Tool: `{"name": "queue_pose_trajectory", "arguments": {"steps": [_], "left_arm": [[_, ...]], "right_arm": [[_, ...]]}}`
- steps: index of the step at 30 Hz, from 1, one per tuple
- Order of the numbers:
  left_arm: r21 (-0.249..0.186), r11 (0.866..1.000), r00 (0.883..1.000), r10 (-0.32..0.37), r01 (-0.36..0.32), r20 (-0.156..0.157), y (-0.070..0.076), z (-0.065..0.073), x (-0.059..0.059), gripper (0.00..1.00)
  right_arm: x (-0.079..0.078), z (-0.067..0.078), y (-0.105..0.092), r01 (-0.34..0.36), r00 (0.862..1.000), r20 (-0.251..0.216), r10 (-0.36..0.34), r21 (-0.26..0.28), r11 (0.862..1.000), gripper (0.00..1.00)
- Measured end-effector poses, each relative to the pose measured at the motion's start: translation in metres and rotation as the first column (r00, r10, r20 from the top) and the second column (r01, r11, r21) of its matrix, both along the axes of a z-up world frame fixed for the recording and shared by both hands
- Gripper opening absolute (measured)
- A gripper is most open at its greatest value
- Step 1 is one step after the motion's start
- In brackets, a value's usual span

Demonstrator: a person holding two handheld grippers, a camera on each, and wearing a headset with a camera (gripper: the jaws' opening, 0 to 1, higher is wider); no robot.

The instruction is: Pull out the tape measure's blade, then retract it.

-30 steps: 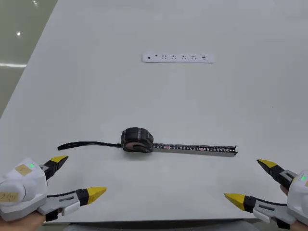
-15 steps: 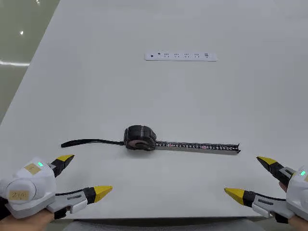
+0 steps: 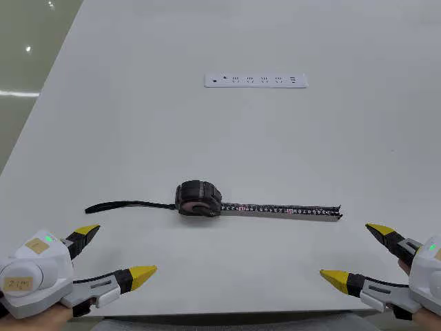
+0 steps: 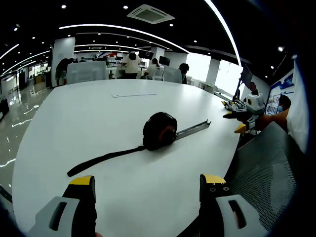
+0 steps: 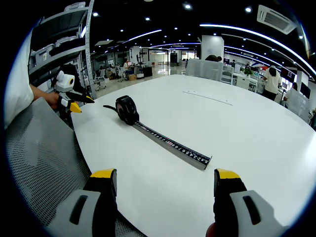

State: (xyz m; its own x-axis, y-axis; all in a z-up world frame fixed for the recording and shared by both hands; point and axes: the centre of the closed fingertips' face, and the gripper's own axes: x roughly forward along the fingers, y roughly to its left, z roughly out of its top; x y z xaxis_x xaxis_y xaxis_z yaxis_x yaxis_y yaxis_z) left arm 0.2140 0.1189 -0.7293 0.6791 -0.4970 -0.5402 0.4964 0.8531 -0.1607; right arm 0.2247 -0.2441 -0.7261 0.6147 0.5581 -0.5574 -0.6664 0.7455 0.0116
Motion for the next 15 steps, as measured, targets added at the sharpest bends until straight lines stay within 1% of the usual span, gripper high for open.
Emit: {"name": "queue_pose_trajectory", "arguments": {"steps": [6, 15], "left_arm": [[0.001, 1.0, 1.0, 0.004, -0.004, -0.004, 0.0017, -0.0013, -0.0011, 0.84], [-0.002, 1.0, 1.0, 0.002, -0.002, -0.004, -0.0009, -0.001, -0.0016, 0.84]], "right_arm": [[-0.0002, 0.0001, 0.0016, -0.004, 1.0, -0.002, 0.004, 0.0, 1.0, 0.77], [-0.0001, 0.0009, 0.0022, -0.009, 1.0, -0.002, 0.009, -0.002, 1.0, 0.76]]}}
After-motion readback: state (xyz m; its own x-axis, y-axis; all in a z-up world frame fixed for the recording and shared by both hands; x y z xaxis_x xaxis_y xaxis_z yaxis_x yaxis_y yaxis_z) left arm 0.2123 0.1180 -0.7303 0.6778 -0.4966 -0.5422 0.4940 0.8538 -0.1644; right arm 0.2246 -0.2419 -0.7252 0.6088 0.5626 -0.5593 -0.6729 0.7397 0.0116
